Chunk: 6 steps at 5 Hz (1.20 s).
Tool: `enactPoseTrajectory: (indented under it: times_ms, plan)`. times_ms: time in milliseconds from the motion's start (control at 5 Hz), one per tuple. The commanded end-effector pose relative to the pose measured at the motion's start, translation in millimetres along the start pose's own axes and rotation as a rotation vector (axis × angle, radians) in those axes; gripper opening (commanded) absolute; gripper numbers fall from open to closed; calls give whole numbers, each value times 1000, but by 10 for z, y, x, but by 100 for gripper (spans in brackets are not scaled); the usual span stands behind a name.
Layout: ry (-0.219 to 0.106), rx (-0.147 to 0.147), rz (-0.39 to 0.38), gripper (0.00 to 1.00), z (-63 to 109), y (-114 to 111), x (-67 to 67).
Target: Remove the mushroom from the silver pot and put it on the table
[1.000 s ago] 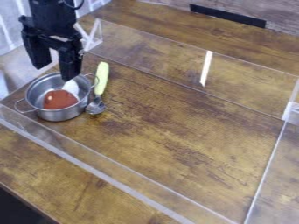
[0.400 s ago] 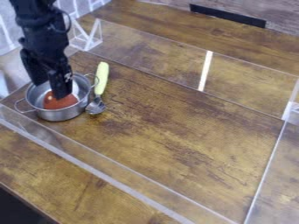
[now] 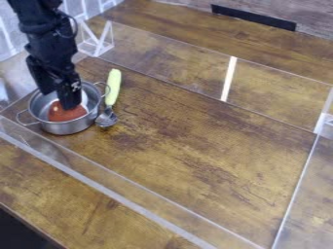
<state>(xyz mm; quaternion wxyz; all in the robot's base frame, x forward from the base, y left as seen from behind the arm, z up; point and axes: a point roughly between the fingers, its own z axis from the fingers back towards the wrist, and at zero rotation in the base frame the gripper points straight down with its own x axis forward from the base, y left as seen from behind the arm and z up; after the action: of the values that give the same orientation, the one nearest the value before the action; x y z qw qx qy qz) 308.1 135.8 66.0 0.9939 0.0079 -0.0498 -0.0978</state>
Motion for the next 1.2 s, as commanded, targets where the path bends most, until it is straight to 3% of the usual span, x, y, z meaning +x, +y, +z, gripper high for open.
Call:
enactPoseTrajectory:
  times_ms: [0, 200, 600, 1000]
  plan:
    - [-59, 27, -23, 100, 150, 202, 71]
    - [-67, 24, -42, 100, 147, 350, 68]
    - [-68, 29, -7, 100, 98, 370, 139]
    - [-59, 17, -30, 100, 101, 282, 209]
